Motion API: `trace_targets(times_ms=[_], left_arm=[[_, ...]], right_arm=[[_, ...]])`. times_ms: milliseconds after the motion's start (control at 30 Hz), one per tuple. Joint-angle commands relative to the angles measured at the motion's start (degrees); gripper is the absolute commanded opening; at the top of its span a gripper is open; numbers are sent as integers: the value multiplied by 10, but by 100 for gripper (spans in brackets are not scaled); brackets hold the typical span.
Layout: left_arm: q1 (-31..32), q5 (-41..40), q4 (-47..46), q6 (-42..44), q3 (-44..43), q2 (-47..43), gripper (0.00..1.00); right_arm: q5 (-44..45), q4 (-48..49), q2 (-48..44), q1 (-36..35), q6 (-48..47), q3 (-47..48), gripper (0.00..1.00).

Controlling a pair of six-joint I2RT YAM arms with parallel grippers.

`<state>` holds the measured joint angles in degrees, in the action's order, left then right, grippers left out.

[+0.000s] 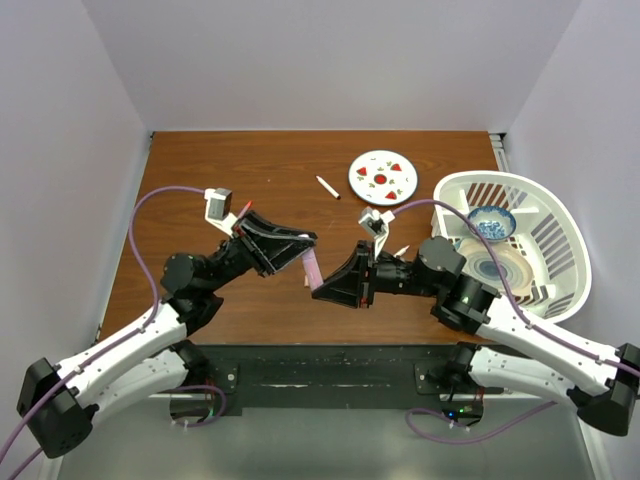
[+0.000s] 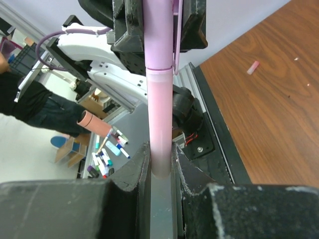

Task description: Insert the pens into the pen caps

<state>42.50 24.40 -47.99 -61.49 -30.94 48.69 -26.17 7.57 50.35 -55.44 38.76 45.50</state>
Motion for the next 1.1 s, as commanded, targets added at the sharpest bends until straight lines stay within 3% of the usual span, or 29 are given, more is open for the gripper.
trace_targets(times_ms=[0,400,433,500,533,567,667,733,767,833,867,967,1067], left_arm=[[66,114,28,-8,49,20,0],[100,89,74,16,73,12,0],[100,80,96,32,58,11,0],[98,56,230,73,-29,15,0],[97,21,277,119,-63,18,0],[94,1,360,138,-128,29,0],[52,-20,426,168,-208,54,0],[2,-9,439,165,-225,69,0],[-13,-8,451,168,-234,73,0],[-40,-22,478,194,-244,94,0],[-46,-33,522,204,-254,103,0],[-67,-86,561,235,-239,141,0],[-87,-138,556,230,-193,179,0]], right_arm=[[168,134,1,16,-49,102,0],[167,69,65,58,-106,228,0],[131,58,72,61,-110,236,0],[96,-4,84,62,-124,253,0],[68,-17,80,63,-125,232,15],[59,-22,59,62,-116,208,21],[46,-28,-15,62,-91,103,44],[48,-51,-58,62,-83,45,53],[55,-78,-95,62,-81,30,63],[60,-113,-134,62,-75,0,74],[70,-144,-151,62,-72,-5,87],[105,-199,-205,62,-69,-9,94],[156,-240,-217,62,-53,-3,95]])
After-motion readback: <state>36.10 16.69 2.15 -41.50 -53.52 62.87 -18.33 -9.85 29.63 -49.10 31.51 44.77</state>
